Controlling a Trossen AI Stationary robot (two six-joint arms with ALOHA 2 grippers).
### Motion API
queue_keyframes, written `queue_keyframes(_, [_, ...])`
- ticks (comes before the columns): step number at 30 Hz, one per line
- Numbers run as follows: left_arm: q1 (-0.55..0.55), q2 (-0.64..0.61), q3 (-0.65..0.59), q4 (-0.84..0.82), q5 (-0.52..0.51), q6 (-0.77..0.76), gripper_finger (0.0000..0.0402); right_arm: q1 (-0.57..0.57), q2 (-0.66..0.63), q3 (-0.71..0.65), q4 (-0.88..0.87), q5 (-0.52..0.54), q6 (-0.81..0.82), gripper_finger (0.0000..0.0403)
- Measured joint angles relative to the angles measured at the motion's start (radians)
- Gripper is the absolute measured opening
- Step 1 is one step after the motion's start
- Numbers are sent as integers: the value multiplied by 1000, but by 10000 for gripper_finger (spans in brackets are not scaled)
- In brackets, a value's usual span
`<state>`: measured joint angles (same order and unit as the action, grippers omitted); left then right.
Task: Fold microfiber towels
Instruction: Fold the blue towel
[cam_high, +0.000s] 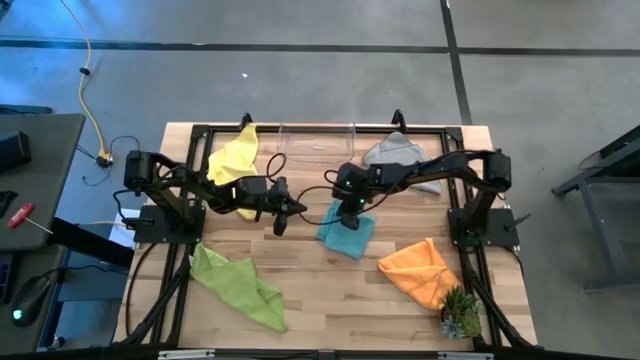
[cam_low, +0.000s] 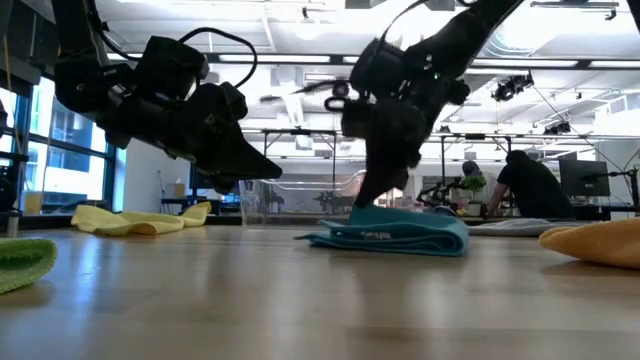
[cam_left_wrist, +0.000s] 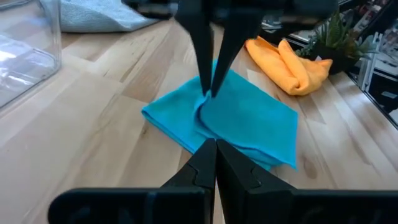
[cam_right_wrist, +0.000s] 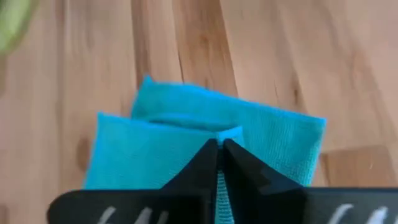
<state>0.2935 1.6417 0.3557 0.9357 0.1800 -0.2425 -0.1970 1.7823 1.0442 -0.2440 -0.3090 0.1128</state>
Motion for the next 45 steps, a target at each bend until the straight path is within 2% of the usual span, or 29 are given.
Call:
queue_keyframes(9, [-10,-1,0,-30,-7,-9,0,-9,-73,50,5,18,94,2])
queue_keyframes(16, [-63,17,1,-135,-111,-15,0,-16,-3,48,57,3,89,1])
queue_keyframes(23, [-108,135,35,-138,-162,-25,0,-33,4,48,129,-45,85,0])
queue_keyframes(31, [-130,252,131,-104,-175,-17,0,-32,4,48,169,-46,70,0])
queue_keyframes(38, [-130,256,138,-112,-174,-18,0,-43,15,48,225,-36,84,0])
queue_keyframes(45, [-130,257,138,-113,-174,-25,0,-47,97,48,257,-38,70,0])
